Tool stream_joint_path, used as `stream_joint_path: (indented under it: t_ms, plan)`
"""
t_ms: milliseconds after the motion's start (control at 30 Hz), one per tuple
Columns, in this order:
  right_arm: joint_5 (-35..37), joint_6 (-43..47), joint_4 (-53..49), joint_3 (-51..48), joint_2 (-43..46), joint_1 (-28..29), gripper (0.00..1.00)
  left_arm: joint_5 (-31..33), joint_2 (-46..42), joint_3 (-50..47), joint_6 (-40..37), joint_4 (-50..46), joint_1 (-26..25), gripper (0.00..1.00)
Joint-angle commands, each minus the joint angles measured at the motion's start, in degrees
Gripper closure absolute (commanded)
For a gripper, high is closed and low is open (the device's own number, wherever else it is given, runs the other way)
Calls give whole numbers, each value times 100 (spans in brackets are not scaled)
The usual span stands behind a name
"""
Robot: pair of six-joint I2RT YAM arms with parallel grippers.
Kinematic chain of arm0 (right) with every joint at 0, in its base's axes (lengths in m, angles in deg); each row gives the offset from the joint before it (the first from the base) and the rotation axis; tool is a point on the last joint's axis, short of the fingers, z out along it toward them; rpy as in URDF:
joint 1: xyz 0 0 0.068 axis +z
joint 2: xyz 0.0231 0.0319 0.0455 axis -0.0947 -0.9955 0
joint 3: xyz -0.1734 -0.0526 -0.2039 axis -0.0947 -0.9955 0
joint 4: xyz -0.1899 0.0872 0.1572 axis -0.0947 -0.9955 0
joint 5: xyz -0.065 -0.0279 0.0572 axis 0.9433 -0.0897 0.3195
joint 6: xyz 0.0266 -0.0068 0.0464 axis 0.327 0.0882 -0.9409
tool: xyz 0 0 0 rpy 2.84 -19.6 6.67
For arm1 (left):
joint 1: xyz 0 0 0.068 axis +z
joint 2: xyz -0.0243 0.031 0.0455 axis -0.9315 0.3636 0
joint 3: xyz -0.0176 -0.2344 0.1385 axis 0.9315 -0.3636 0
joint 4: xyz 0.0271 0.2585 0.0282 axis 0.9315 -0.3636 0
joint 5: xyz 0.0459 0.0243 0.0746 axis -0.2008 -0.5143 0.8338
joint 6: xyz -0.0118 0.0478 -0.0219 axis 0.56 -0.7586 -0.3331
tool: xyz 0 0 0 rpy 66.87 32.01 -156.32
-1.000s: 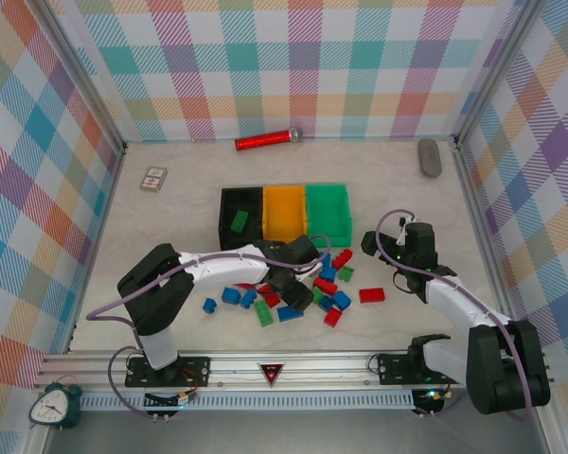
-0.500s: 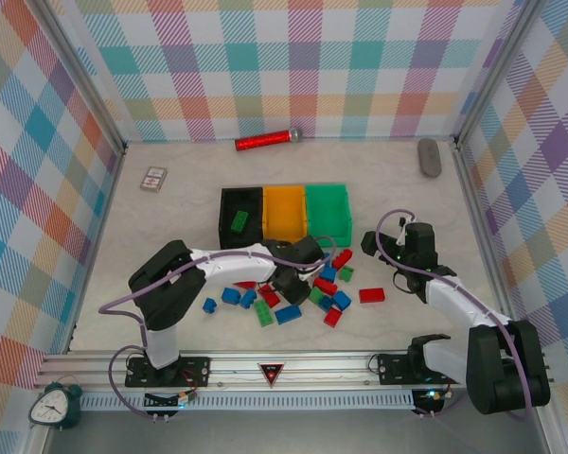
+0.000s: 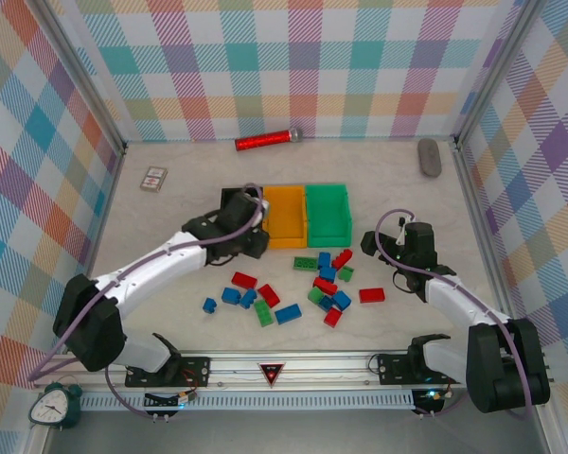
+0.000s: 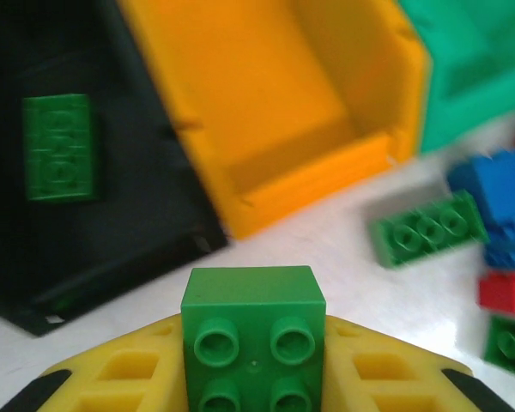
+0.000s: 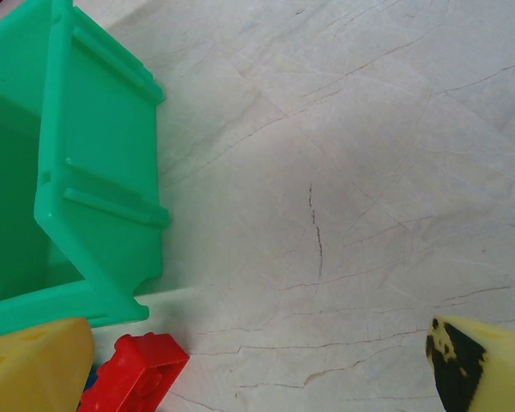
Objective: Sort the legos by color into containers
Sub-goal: Place the lego in the container, then pick up the lego from the bottom-center of the table.
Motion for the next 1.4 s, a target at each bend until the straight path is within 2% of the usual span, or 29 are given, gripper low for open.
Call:
stream_joint_path:
  t_ms: [0,133,167,233,333,533,700,833,933,1033,1167,1300,1367]
  plan:
    - [15,84,-3,169,-15,34,1,146,172,292,257,-164,349,68]
    - [25,84,-11,174,-2,38,1,207,569,647,418,-216,607,66]
    - [24,90,-24,173,2,39,1,209,673,745,474,-249,659,60]
    - [11,91,-37,169,35,38,1,186,842,942,524,-334,706,43]
    - [-20,82,-30,139,111,50,1,235,890,1005,560,-294,711,26]
    - [-156,121,-44,165,131,110,1,413,269,275,761,196,724,25]
    - [-189,285,-72,232,169,497,1,451,-589,-639,807,734,915,25]
    - [-294,439,-379,480,161,1098,2,336,-1151,-1292,811,1138,1187,25]
    - [-346,426,-817,772,139,1817,5,322,-1408,-1732,798,1462,1454,26]
    - [-160,466,-1265,1093,-42,2701,7,29,-1604,-2144,960,1961,1792,26]
    - [171,525,-1765,1602,-674,3764,8,-153,-1847,-2621,1100,2525,1959,26]
    - [195,629,-2068,2256,-1550,4521,11,-124,-1965,-2973,1088,2873,1960,26]
    - [294,631,-2279,2706,-2087,4823,15,-173,-2019,-3115,1104,3028,1958,26]
